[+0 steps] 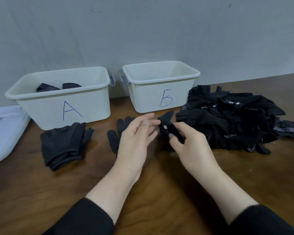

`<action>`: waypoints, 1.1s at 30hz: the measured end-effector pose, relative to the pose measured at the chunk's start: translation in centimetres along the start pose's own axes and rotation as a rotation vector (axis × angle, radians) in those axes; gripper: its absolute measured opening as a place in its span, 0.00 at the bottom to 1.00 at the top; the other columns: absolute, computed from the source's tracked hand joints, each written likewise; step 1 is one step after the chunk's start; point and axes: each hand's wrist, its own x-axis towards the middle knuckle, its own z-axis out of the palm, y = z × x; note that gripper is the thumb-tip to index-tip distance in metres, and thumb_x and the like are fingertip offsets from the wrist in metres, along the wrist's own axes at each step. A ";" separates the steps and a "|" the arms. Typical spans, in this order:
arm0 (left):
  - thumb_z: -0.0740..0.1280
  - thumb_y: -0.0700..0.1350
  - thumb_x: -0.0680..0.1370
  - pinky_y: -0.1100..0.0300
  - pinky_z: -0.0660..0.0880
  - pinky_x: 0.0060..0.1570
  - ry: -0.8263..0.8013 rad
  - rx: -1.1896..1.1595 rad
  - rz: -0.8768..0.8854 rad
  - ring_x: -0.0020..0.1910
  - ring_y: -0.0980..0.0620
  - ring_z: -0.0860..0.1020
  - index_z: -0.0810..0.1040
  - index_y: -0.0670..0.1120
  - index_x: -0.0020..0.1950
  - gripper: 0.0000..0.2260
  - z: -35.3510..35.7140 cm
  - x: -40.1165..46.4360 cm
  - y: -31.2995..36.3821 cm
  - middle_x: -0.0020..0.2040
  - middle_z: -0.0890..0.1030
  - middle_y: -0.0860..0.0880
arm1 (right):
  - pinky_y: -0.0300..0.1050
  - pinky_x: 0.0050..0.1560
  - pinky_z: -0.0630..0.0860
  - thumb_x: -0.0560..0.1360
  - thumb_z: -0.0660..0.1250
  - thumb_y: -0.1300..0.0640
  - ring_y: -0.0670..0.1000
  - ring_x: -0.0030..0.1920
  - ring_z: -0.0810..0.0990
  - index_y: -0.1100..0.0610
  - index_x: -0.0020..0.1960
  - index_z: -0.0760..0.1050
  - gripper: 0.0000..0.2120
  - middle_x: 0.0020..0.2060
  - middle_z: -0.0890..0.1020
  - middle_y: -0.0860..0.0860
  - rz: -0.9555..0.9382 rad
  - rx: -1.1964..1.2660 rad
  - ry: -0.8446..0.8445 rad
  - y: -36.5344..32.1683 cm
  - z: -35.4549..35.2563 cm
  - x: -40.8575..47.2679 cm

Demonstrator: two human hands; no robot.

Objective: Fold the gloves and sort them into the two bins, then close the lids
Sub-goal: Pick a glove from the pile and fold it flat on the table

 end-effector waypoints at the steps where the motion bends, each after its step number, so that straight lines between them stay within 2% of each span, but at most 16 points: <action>1: 0.59 0.44 0.85 0.60 0.78 0.59 0.039 0.167 0.054 0.58 0.56 0.82 0.80 0.51 0.60 0.11 -1.3 0.2 0.0 0.53 0.85 0.53 | 0.48 0.48 0.81 0.80 0.66 0.56 0.42 0.44 0.81 0.45 0.57 0.80 0.09 0.42 0.83 0.40 0.044 0.005 -0.013 0.0 -0.3 0.4; 3: 0.62 0.47 0.83 0.65 0.77 0.55 0.122 0.669 0.171 0.53 0.62 0.80 0.79 0.55 0.59 0.08 -4.4 0.9 -0.2 0.51 0.82 0.59 | 0.48 0.46 0.82 0.80 0.65 0.55 0.42 0.44 0.82 0.43 0.54 0.80 0.08 0.42 0.84 0.41 0.098 0.020 -0.014 -0.4 -1.2 1.3; 5: 0.64 0.50 0.82 0.60 0.75 0.58 0.091 1.124 0.202 0.55 0.60 0.77 0.78 0.54 0.63 0.10 -7.4 1.6 -0.7 0.57 0.79 0.58 | 0.42 0.46 0.79 0.79 0.65 0.56 0.41 0.45 0.82 0.42 0.50 0.80 0.09 0.42 0.85 0.41 0.095 0.009 0.014 -1.0 -2.0 2.4; 7: 0.64 0.53 0.82 0.53 0.71 0.62 0.024 1.441 0.145 0.62 0.52 0.74 0.75 0.54 0.68 0.16 -9.0 2.5 -1.6 0.64 0.76 0.54 | 0.41 0.45 0.76 0.79 0.66 0.57 0.44 0.46 0.82 0.44 0.48 0.80 0.08 0.42 0.85 0.43 0.085 -0.010 0.026 -1.4 -2.4 3.6; 9: 0.62 0.56 0.82 0.49 0.69 0.62 0.033 1.618 0.099 0.64 0.48 0.72 0.73 0.54 0.71 0.18 -9.3 3.1 -2.3 0.66 0.75 0.52 | 0.44 0.47 0.77 0.79 0.66 0.57 0.47 0.47 0.82 0.48 0.50 0.80 0.06 0.42 0.85 0.45 0.074 -0.021 0.008 -1.9 -2.4 4.3; 14: 0.60 0.49 0.83 0.51 0.68 0.56 0.075 1.652 0.157 0.57 0.47 0.73 0.76 0.54 0.67 0.13 -8.9 4.7 -2.8 0.58 0.77 0.50 | 0.56 0.52 0.80 0.79 0.66 0.57 0.51 0.47 0.83 0.50 0.51 0.82 0.06 0.42 0.86 0.47 0.054 -0.059 -0.053 -2.6 -2.0 5.3; 17: 0.59 0.43 0.83 0.52 0.69 0.53 0.063 1.630 0.182 0.53 0.46 0.75 0.78 0.52 0.65 0.14 -8.8 5.2 -3.2 0.54 0.78 0.48 | 0.56 0.53 0.81 0.79 0.65 0.57 0.50 0.47 0.84 0.49 0.50 0.82 0.07 0.42 0.86 0.47 0.052 -0.066 -0.065 -3.3 -2.2 6.4; 19: 0.60 0.41 0.82 0.51 0.72 0.51 0.104 1.595 0.214 0.50 0.44 0.76 0.80 0.49 0.63 0.13 -9.3 5.3 -3.3 0.51 0.78 0.46 | 0.51 0.52 0.81 0.80 0.65 0.57 0.47 0.48 0.83 0.49 0.52 0.82 0.08 0.44 0.85 0.45 0.029 -0.060 -0.053 -3.7 -2.4 7.3; 21: 0.62 0.40 0.81 0.47 0.74 0.49 0.171 1.560 0.238 0.48 0.42 0.76 0.82 0.46 0.61 0.12 -10.1 5.1 -3.0 0.48 0.79 0.44 | 0.40 0.49 0.78 0.81 0.64 0.57 0.45 0.49 0.82 0.48 0.54 0.81 0.08 0.45 0.85 0.43 -0.019 -0.072 0.026 -4.1 -2.6 8.1; 24: 0.66 0.46 0.80 0.48 0.73 0.49 0.256 1.588 0.283 0.51 0.43 0.76 0.80 0.48 0.63 0.12 -10.5 4.5 -2.4 0.53 0.79 0.45 | 0.26 0.48 0.71 0.81 0.65 0.58 0.41 0.50 0.79 0.49 0.57 0.81 0.09 0.46 0.82 0.38 -0.170 -0.103 0.138 -4.7 -2.4 7.5; 25: 0.67 0.47 0.80 0.48 0.72 0.50 0.269 1.564 0.320 0.52 0.44 0.76 0.80 0.49 0.63 0.12 -10.3 4.2 -2.2 0.54 0.78 0.46 | 0.25 0.51 0.70 0.80 0.66 0.60 0.40 0.50 0.78 0.50 0.58 0.82 0.10 0.47 0.82 0.39 -0.226 -0.125 0.121 -4.6 -2.1 6.8; 26: 0.67 0.46 0.80 0.48 0.72 0.51 0.267 1.514 0.364 0.52 0.45 0.76 0.81 0.49 0.62 0.11 -10.0 3.9 -2.0 0.55 0.78 0.46 | 0.29 0.55 0.71 0.79 0.68 0.62 0.42 0.52 0.78 0.51 0.57 0.82 0.11 0.49 0.82 0.41 -0.285 -0.180 0.070 -4.0 -1.6 5.9; 28: 0.65 0.43 0.80 0.49 0.72 0.54 0.218 1.397 0.426 0.53 0.48 0.77 0.81 0.49 0.60 0.11 -9.5 3.4 -1.6 0.55 0.79 0.48 | 0.44 0.64 0.74 0.76 0.71 0.62 0.48 0.58 0.79 0.51 0.57 0.83 0.12 0.55 0.83 0.45 -0.360 -0.368 -0.143 -1.4 -0.3 3.6; 29: 0.64 0.42 0.80 0.49 0.72 0.57 0.172 1.352 0.430 0.54 0.49 0.77 0.81 0.49 0.61 0.11 -9.3 3.2 -1.5 0.56 0.79 0.49 | 0.47 0.67 0.73 0.76 0.71 0.59 0.49 0.62 0.78 0.50 0.59 0.83 0.12 0.60 0.81 0.45 -0.333 -0.450 -0.274 -0.2 0.2 2.3; 31: 0.62 0.41 0.81 0.50 0.72 0.61 0.015 1.276 0.416 0.57 0.52 0.76 0.80 0.50 0.63 0.13 -9.3 2.9 -1.4 0.59 0.79 0.52 | 0.41 0.73 0.65 0.80 0.67 0.48 0.43 0.71 0.71 0.46 0.68 0.78 0.17 0.69 0.74 0.39 -0.207 -0.496 -0.425 1.2 0.6 -0.1; 33: 0.60 0.40 0.82 0.53 0.69 0.66 -0.200 1.258 0.401 0.63 0.54 0.74 0.78 0.51 0.66 0.16 -8.8 2.5 -1.4 0.64 0.77 0.54 | 0.39 0.76 0.60 0.81 0.62 0.43 0.39 0.74 0.65 0.43 0.72 0.73 0.20 0.72 0.70 0.36 -0.157 -0.461 -0.408 1.6 0.7 -1.2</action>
